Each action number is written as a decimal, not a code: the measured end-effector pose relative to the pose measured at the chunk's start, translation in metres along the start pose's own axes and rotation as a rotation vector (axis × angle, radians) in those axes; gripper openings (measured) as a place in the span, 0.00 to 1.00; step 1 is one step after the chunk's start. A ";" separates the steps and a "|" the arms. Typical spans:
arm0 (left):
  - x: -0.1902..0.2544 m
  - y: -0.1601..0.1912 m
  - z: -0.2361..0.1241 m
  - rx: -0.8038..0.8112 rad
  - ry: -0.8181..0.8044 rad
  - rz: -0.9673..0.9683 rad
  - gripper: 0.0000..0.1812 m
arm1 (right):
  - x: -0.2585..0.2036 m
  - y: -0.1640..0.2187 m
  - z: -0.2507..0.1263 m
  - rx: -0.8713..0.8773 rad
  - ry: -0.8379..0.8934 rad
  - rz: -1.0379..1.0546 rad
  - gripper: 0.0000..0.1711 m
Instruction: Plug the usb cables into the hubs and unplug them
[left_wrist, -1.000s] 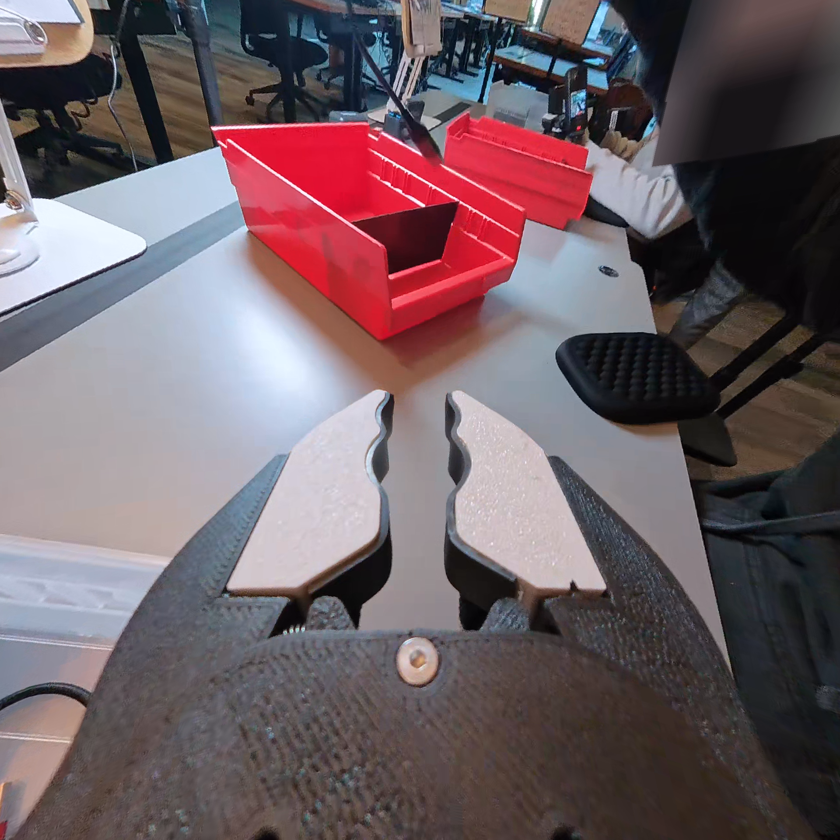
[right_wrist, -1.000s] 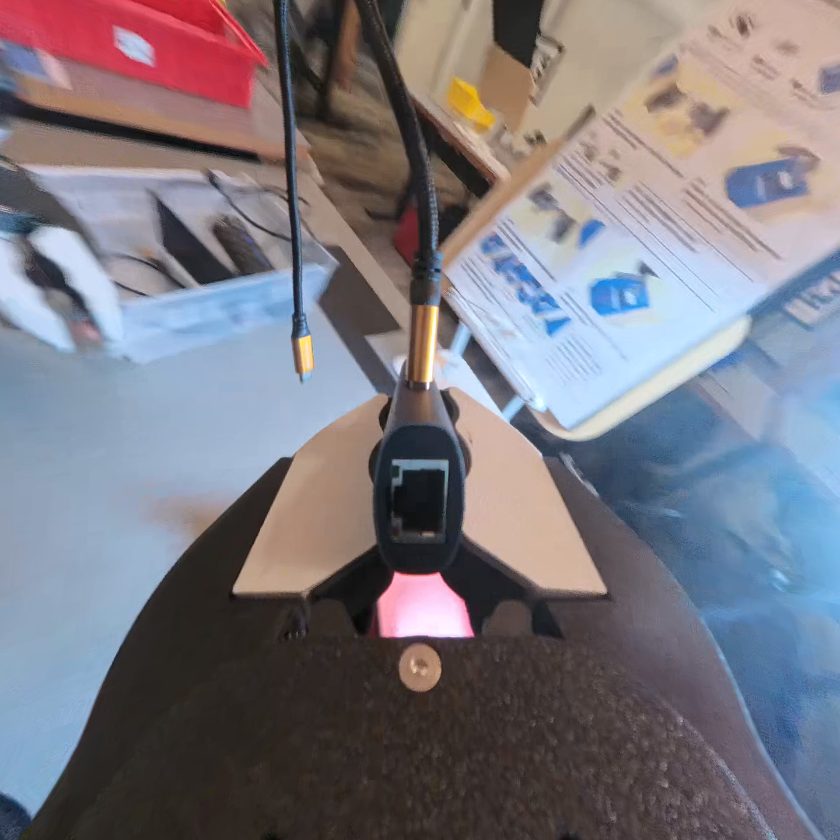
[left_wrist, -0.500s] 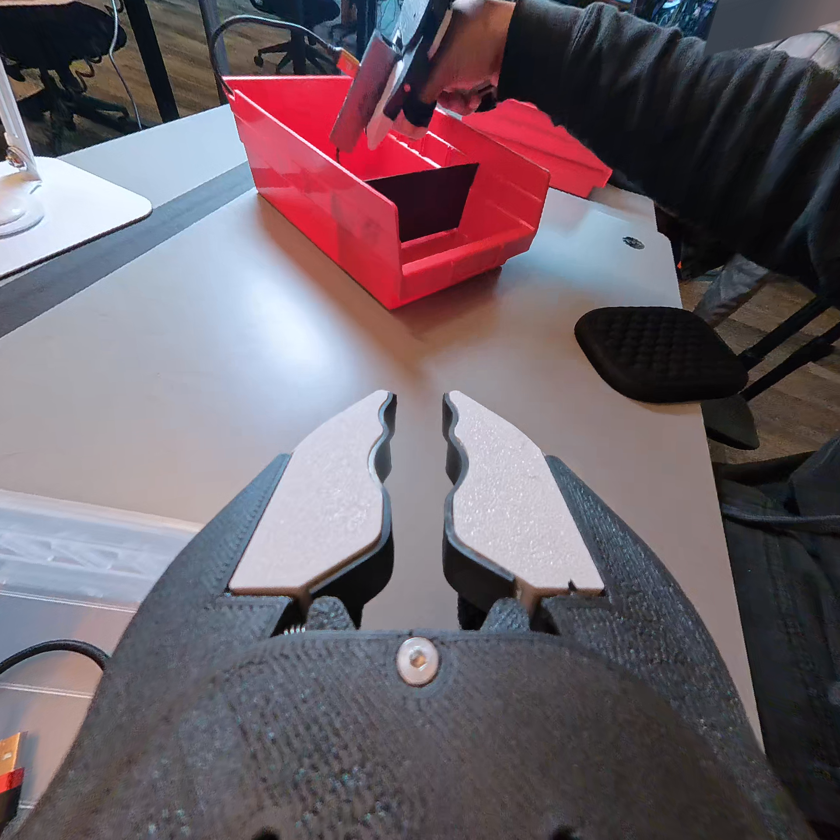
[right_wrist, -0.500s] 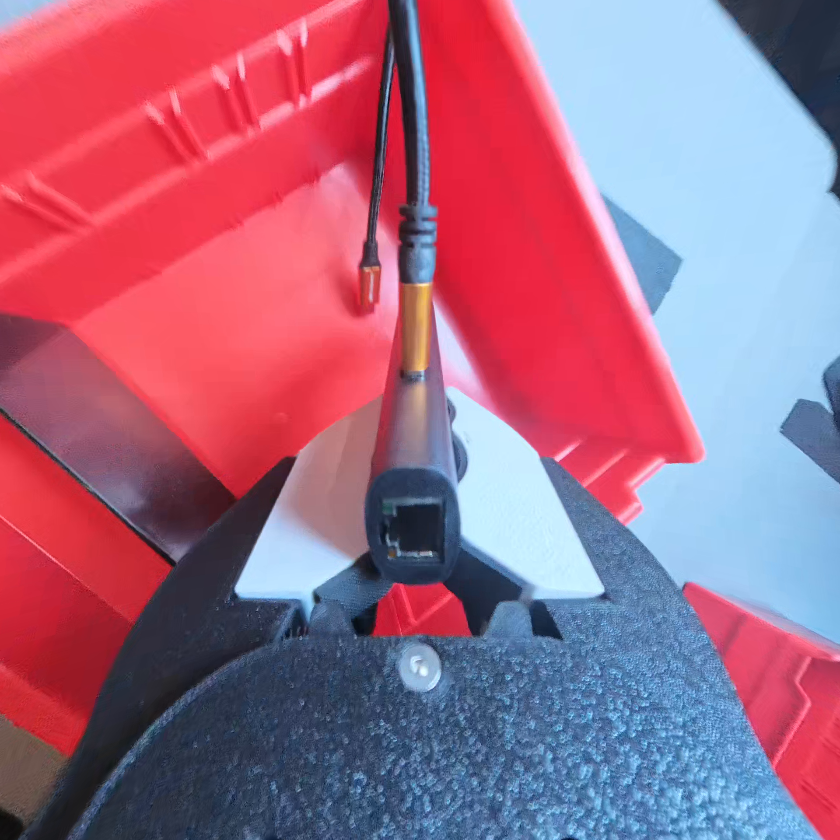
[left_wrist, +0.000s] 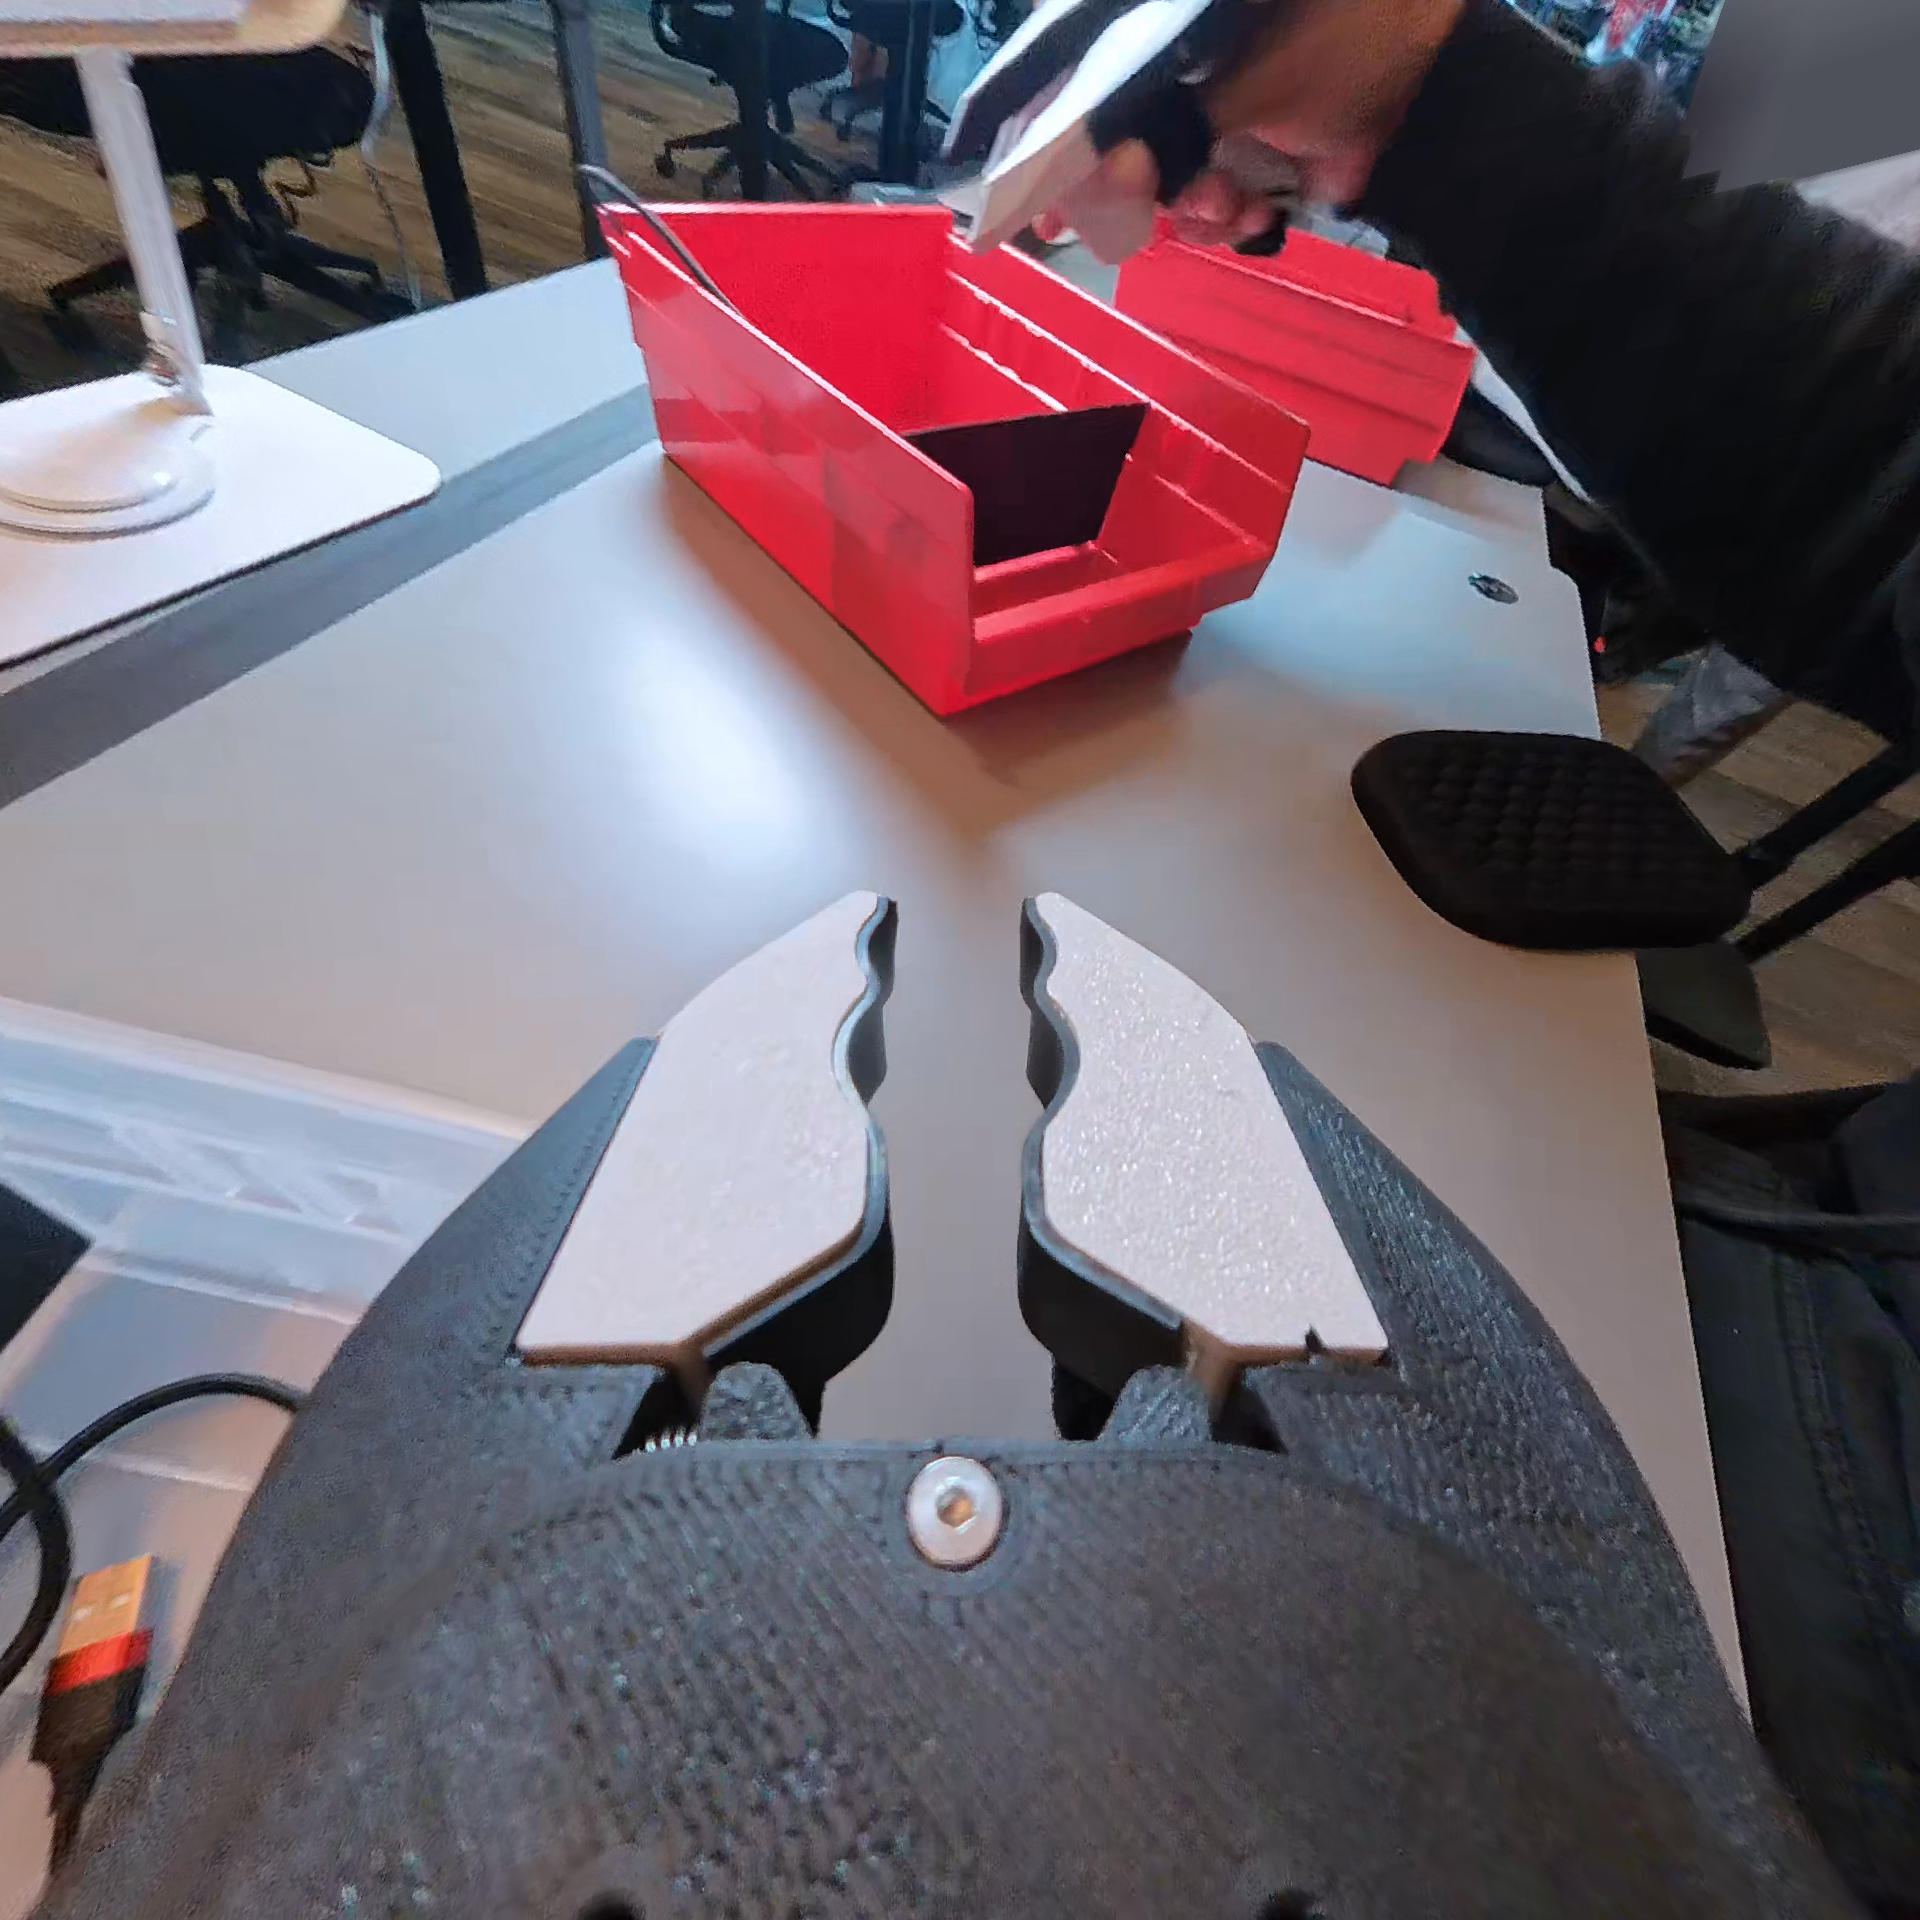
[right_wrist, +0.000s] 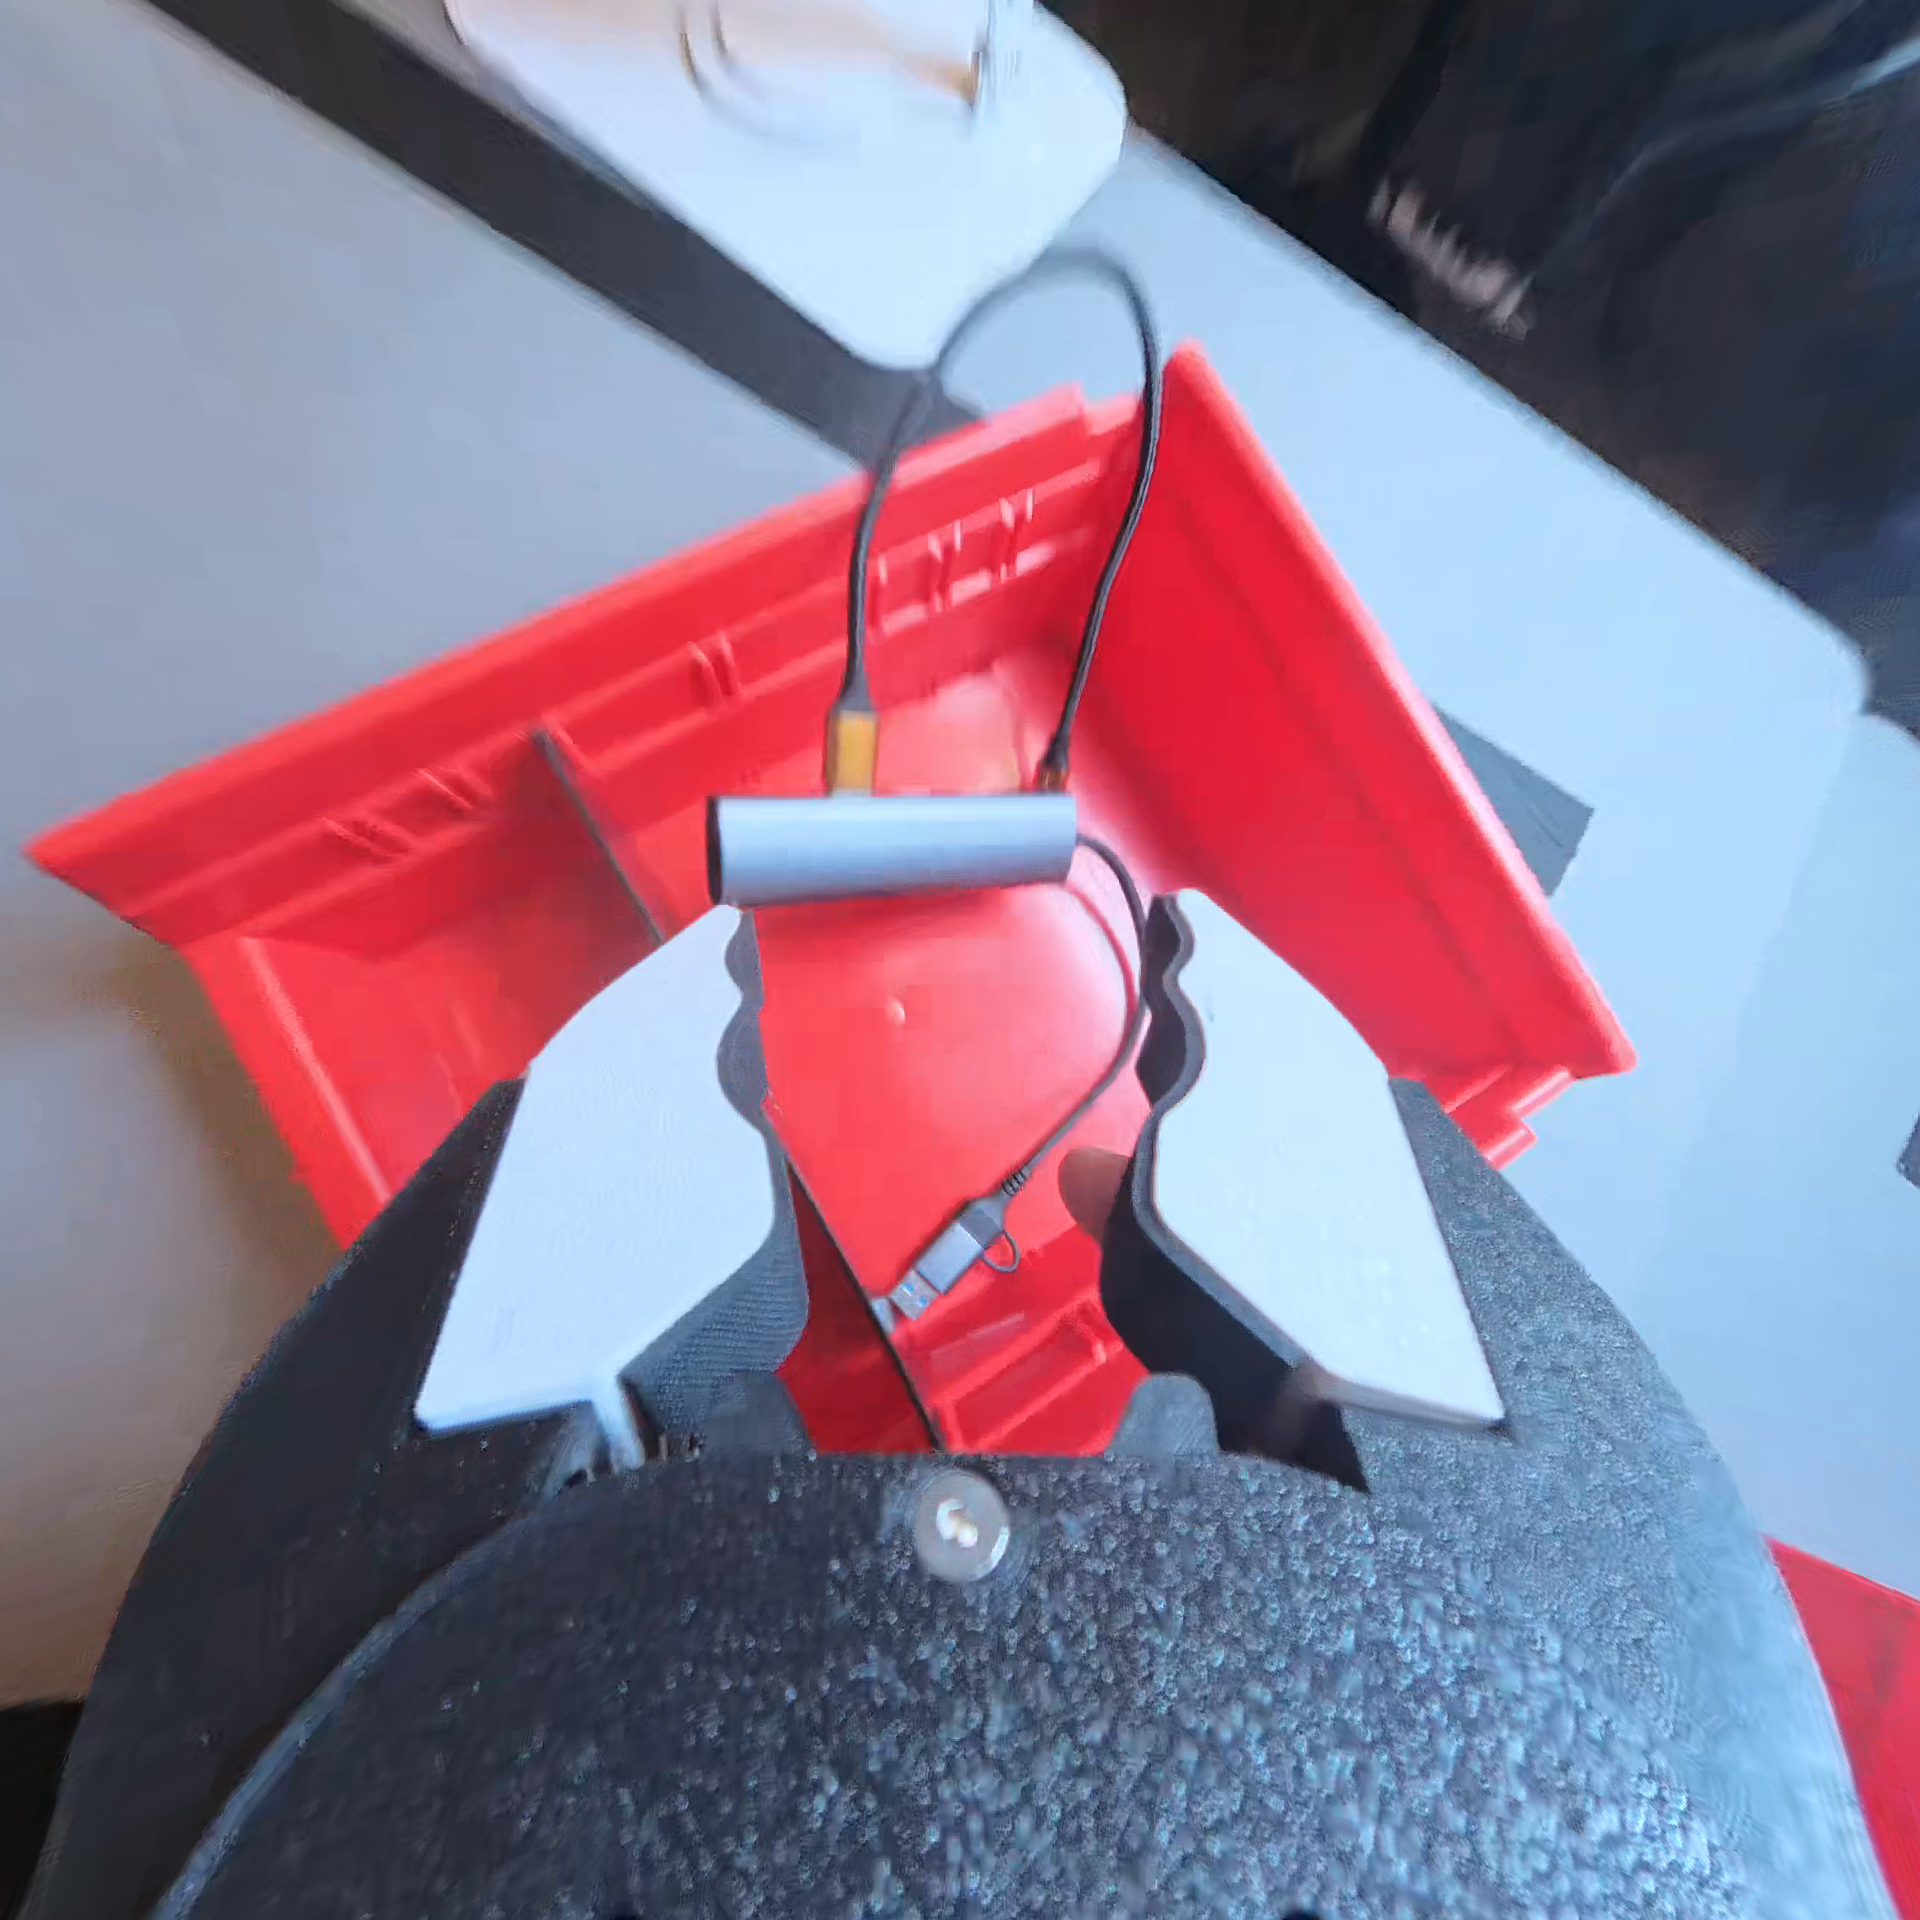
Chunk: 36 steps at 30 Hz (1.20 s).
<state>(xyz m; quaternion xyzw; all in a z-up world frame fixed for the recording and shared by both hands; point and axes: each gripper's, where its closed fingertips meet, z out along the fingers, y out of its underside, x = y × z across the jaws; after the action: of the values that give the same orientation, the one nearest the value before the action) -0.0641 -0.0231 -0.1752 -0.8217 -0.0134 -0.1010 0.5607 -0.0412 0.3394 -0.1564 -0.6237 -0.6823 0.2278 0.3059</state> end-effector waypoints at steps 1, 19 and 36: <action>-0.003 -0.003 -0.004 0.012 -0.016 -0.004 0.13 | -0.006 -0.008 -0.012 0.085 0.003 0.025 0.40; -0.215 -0.012 -0.119 -0.411 -0.738 0.087 0.17 | -0.223 0.045 -0.027 0.608 -0.297 0.023 0.30; -0.286 -0.012 -0.067 -1.015 -0.612 1.002 0.02 | -0.232 0.066 -0.012 0.542 -0.322 -0.021 0.27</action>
<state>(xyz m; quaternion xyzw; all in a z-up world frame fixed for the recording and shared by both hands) -0.3558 -0.0543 -0.1923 -0.8774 0.2534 0.4021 0.0657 0.0224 0.1170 -0.2248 -0.4683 -0.6427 0.4941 0.3515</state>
